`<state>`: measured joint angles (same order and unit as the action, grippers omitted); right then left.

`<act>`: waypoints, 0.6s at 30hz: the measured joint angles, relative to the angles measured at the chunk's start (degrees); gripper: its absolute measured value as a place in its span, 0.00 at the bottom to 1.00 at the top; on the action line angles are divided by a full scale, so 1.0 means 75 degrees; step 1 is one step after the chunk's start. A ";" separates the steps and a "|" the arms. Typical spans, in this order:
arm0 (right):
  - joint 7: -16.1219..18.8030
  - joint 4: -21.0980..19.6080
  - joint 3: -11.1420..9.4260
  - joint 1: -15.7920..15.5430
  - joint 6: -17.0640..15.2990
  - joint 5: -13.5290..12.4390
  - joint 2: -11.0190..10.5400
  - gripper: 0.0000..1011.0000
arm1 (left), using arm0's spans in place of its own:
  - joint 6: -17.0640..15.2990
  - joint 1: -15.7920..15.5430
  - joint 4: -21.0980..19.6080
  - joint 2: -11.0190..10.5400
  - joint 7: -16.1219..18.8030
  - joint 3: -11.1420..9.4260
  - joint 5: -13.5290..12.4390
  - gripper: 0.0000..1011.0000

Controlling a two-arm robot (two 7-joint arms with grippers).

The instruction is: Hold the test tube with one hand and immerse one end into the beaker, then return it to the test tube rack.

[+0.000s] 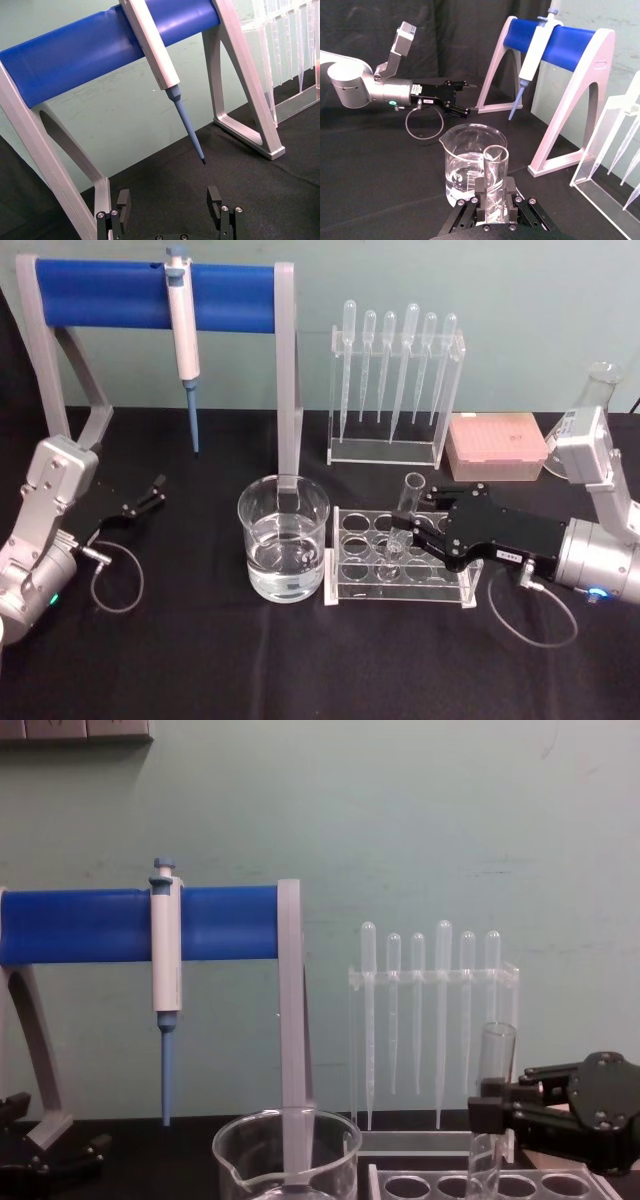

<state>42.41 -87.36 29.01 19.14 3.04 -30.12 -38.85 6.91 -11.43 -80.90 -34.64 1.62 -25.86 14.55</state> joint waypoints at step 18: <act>-0.0001 -0.0049 -0.0012 -0.0005 -0.0001 -0.0007 -0.0030 0.48 | 0.0000 0.0000 0.0000 -0.0001 0.0000 0.0000 0.0000 0.99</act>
<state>42.40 -87.74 28.92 19.10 3.03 -30.18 -39.07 6.91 -11.43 -80.90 -34.65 1.62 -25.86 14.55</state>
